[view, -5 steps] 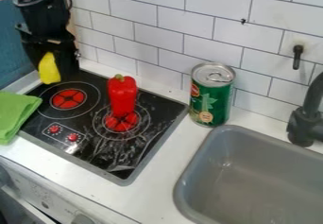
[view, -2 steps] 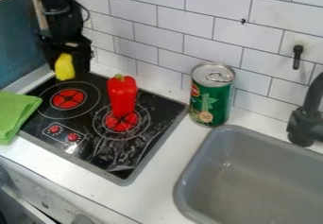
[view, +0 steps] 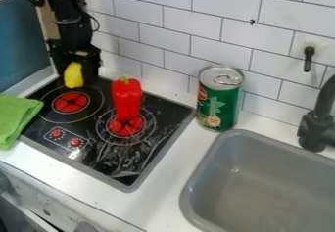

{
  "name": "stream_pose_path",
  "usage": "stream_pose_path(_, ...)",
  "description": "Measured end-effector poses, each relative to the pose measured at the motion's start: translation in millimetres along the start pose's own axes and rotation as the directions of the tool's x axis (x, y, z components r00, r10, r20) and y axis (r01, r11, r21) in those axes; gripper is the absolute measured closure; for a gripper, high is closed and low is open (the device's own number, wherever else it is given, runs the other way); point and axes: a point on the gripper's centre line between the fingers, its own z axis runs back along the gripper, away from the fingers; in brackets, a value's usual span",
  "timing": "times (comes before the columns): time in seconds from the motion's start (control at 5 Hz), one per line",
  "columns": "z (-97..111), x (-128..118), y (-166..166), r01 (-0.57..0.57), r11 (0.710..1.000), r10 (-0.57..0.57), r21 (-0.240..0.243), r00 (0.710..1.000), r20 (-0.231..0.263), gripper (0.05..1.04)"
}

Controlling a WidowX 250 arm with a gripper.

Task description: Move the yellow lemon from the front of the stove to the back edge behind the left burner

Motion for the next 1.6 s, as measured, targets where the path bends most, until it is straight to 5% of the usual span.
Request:
stream_pose_path(0.4, -13.3, 9.8, 24.2, -0.035, 0.999, 0.035, 0.008, 0.999, -0.029, 0.256)
stream_pose_path(0.8, -15.7, 18.2, 31.8, -0.031, 1.000, 0.030, -0.004, 0.992, -0.121, 0.256)
stream_pose_path(1.2, -15.7, 18.0, 33.1, -0.042, 0.999, 0.039, -0.018, 0.984, -0.174, 0.072)
stream_pose_path(1.6, -16.6, -5.2, 21.1, -0.036, 0.999, 0.034, -0.013, 0.993, -0.114, 0.081)
